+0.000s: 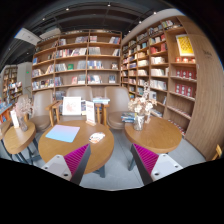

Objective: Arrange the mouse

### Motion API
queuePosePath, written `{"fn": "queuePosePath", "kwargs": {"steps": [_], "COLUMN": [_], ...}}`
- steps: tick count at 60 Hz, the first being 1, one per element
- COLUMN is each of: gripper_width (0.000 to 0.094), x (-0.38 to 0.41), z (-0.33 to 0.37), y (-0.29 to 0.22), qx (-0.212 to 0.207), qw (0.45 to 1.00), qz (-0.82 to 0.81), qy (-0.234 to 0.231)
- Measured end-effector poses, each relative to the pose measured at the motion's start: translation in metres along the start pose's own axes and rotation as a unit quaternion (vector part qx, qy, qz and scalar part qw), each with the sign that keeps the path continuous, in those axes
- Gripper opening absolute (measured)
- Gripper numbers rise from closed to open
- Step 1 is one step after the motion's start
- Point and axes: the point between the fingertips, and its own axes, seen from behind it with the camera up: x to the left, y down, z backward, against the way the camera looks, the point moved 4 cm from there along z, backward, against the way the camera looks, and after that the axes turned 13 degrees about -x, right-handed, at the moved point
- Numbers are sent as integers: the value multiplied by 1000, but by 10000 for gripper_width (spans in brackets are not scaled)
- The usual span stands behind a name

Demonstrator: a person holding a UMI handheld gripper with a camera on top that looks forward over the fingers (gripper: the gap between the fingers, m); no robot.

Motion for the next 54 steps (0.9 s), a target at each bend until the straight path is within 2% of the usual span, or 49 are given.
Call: {"fn": "queuePosePath", "kwargs": {"steps": [24,54], "gripper_width": [860,860], "x": [54,102], "z": [-40,-137], "y": [29,95], "qx": [24,72], "qw": [998,995], "qz": [-12,3], "qy": [-50,-72]}}
